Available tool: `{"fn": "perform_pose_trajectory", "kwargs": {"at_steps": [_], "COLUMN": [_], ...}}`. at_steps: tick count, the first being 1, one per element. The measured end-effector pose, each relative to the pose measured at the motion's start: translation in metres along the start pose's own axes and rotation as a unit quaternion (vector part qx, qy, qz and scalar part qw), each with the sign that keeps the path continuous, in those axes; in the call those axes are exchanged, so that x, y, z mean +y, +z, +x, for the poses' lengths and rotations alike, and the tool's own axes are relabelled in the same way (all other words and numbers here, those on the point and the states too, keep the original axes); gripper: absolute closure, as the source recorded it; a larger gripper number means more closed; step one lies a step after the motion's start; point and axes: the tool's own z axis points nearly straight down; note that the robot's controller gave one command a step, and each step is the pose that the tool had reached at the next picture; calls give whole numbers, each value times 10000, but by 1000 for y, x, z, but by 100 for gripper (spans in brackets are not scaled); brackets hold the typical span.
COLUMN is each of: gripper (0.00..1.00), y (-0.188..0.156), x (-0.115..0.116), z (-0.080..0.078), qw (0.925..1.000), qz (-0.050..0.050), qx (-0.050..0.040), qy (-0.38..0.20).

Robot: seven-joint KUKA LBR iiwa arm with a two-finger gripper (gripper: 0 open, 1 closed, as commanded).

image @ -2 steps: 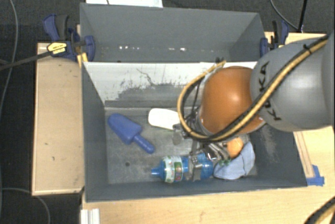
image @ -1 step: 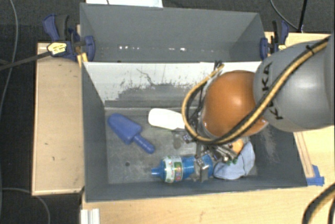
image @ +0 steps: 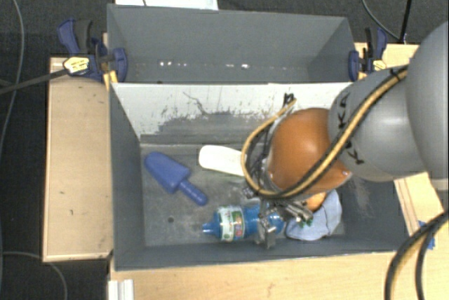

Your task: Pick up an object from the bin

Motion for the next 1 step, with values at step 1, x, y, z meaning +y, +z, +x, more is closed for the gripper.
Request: {"fn": "perform_pose_trajectory", "kwargs": {"at_steps": [1], "gripper": [100], "y": [3], "x": [6], "z": [1], "qw": [9998], "qz": [5], "qx": [1], "qy": [-174]}}
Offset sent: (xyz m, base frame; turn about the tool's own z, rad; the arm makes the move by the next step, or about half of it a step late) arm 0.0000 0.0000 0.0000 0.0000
